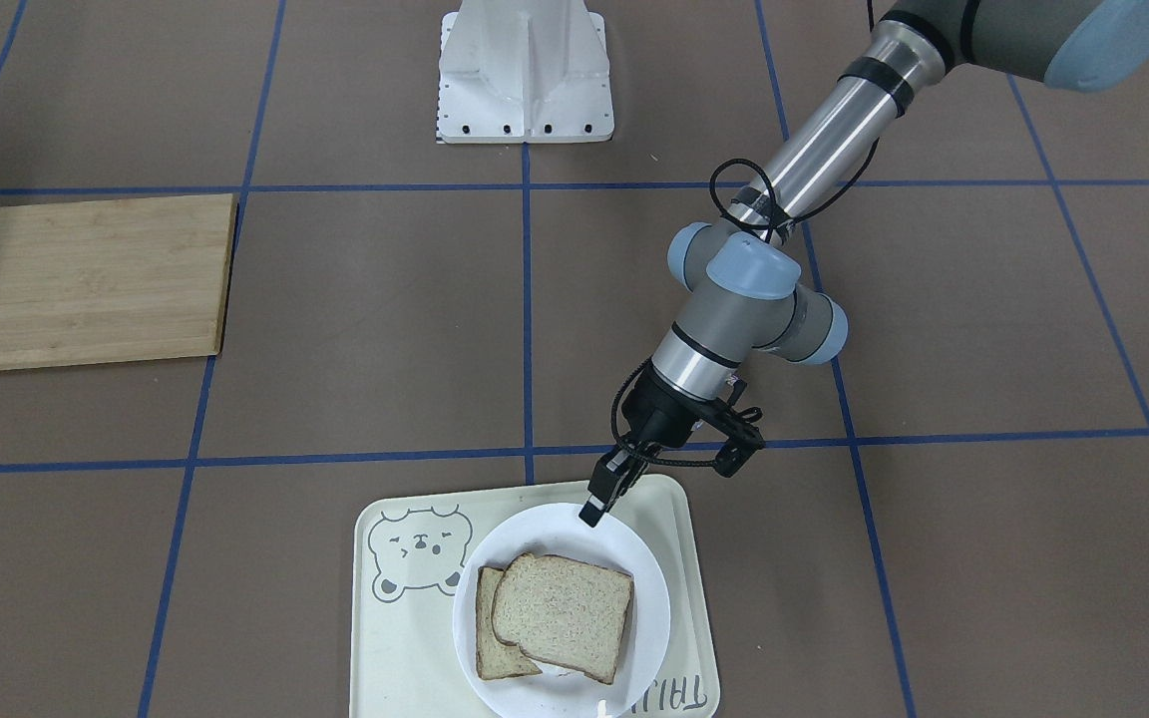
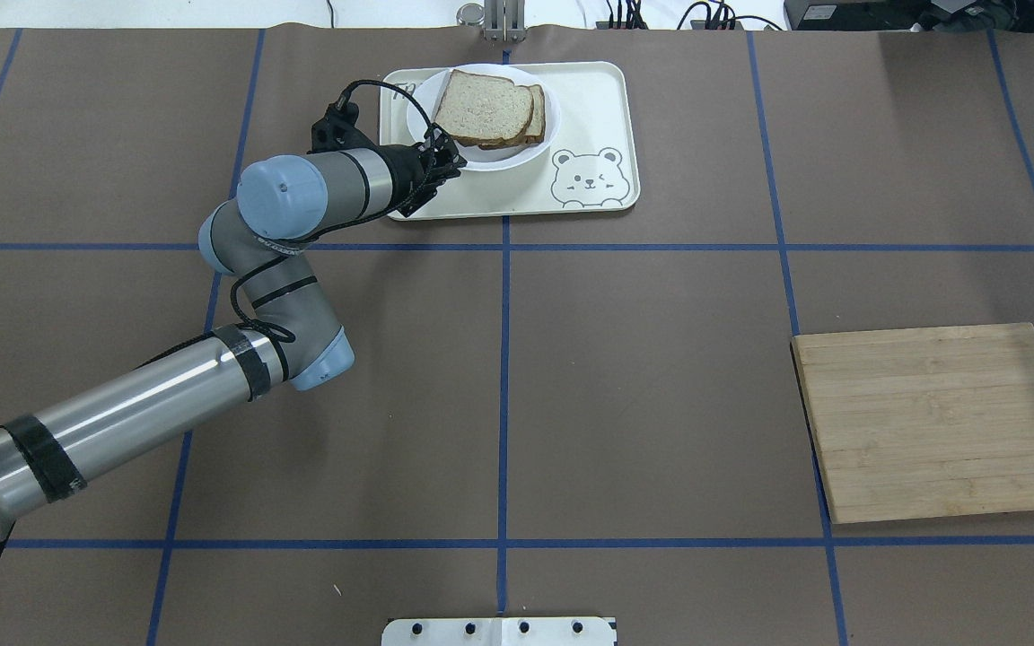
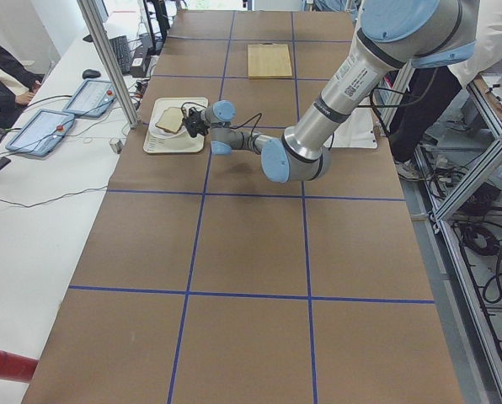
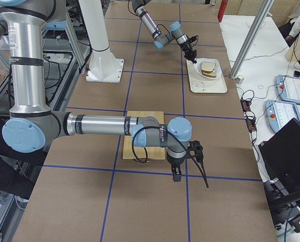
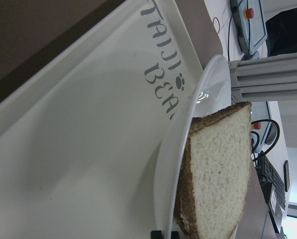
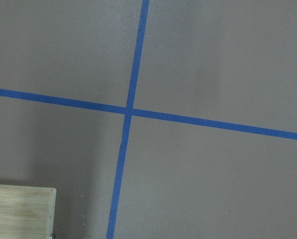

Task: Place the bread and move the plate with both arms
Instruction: 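Slide the white plate with the left gripper onto the bear tray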

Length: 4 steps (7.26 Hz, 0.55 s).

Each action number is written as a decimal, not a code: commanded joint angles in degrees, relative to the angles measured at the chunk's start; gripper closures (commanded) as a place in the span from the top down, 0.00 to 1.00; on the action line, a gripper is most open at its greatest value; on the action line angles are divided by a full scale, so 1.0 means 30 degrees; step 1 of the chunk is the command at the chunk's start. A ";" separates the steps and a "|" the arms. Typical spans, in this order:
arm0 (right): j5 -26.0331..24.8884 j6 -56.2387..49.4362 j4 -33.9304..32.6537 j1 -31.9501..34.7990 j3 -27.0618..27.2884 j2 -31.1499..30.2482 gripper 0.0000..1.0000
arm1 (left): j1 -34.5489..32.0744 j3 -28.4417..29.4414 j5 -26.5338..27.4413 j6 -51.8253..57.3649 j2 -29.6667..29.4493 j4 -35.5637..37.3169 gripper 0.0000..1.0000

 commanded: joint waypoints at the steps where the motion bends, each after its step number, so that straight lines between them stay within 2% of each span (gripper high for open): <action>1: 0.0000 0.0006 -0.0029 0.0000 0.0001 -0.0029 1.00 | 0.0129 -0.4314 -0.0454 0.3998 0.2554 0.2739 0.98; 3: 0.0000 0.0006 0.0000 0.0029 -0.0028 -0.0058 1.00 | -0.0830 -0.7317 -0.3928 0.7107 0.3475 0.6748 0.98; 4: 0.0029 0.0006 0.0000 0.0029 -0.0029 -0.0116 1.00 | -0.1505 -0.8924 -0.5133 1.0750 0.4726 0.8451 0.98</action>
